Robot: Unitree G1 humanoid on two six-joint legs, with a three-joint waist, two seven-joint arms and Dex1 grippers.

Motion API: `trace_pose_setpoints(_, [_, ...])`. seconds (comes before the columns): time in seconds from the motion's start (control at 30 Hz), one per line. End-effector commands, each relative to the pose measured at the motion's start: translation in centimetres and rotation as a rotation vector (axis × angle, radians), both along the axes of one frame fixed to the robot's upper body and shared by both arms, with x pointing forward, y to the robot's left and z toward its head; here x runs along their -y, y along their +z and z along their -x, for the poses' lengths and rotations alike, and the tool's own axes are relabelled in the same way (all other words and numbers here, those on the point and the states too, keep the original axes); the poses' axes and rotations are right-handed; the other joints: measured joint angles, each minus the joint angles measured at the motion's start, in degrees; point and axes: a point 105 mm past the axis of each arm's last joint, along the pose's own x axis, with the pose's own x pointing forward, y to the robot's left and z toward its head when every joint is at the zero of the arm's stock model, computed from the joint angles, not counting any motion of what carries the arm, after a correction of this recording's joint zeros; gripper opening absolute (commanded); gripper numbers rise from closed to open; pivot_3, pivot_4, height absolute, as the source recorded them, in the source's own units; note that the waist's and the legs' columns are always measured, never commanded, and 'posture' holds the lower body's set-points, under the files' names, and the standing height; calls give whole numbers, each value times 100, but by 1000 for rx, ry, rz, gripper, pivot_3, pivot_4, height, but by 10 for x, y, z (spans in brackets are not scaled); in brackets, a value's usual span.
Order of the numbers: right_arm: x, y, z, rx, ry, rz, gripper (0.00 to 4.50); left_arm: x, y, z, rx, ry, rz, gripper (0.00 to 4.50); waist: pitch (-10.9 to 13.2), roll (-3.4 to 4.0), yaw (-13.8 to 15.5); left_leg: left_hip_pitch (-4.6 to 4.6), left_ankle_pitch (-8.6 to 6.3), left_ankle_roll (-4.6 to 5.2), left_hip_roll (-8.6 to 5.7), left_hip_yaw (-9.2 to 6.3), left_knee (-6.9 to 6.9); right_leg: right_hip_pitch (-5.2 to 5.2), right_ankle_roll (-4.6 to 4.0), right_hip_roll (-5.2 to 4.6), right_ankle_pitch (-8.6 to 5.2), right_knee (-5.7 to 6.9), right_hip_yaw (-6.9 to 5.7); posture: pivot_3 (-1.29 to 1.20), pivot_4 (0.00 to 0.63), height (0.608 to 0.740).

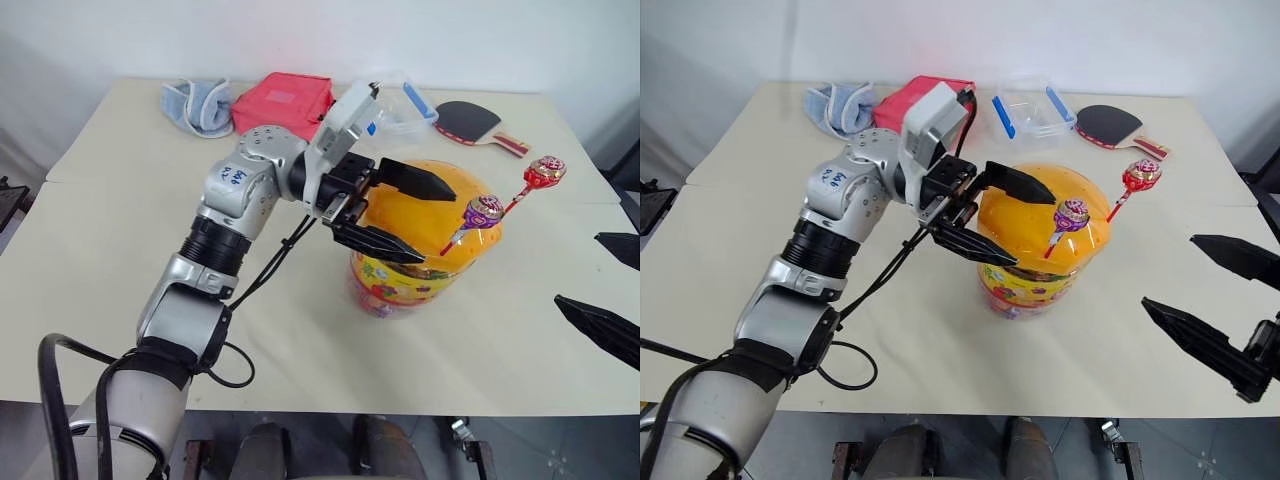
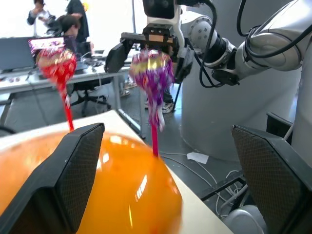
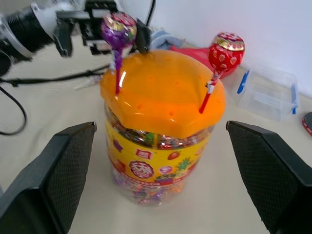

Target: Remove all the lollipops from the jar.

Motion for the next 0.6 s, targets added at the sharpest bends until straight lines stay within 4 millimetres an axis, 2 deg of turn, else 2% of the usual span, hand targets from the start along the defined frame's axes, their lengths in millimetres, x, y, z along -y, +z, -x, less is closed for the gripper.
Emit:
trace_pose_setpoints(0.03, [-6,5,8,39,-8,-12,4500,5,4,15,43,-107,-35,4425,0,0,0,0,0,0,0,0,0,0,0,0,0,-1,0,0,150,740])
trace_pose_setpoints(0.13, [-12,5,11,46,-5,-45,4500,8,0,17,39,-116,-57,4425,-2,4,0,2,-1,1,0,-1,0,2,0,0,0,-2,1,0,150,740])
trace_pose_setpoints(0.37, [-22,2,16,49,-5,-87,4500,14,-11,14,58,-79,-114,2336,-3,4,60,4,-3,5,-3,-7,1,13,0,-2,0,-9,-1,0,150,740])
trace_pose_setpoints(0.6, [-16,6,14,76,-30,-84,4500,19,6,14,45,-54,-61,231,-3,5,132,3,-5,9,-6,-8,2,15,1,-2,2,-14,-1,0,150,740])
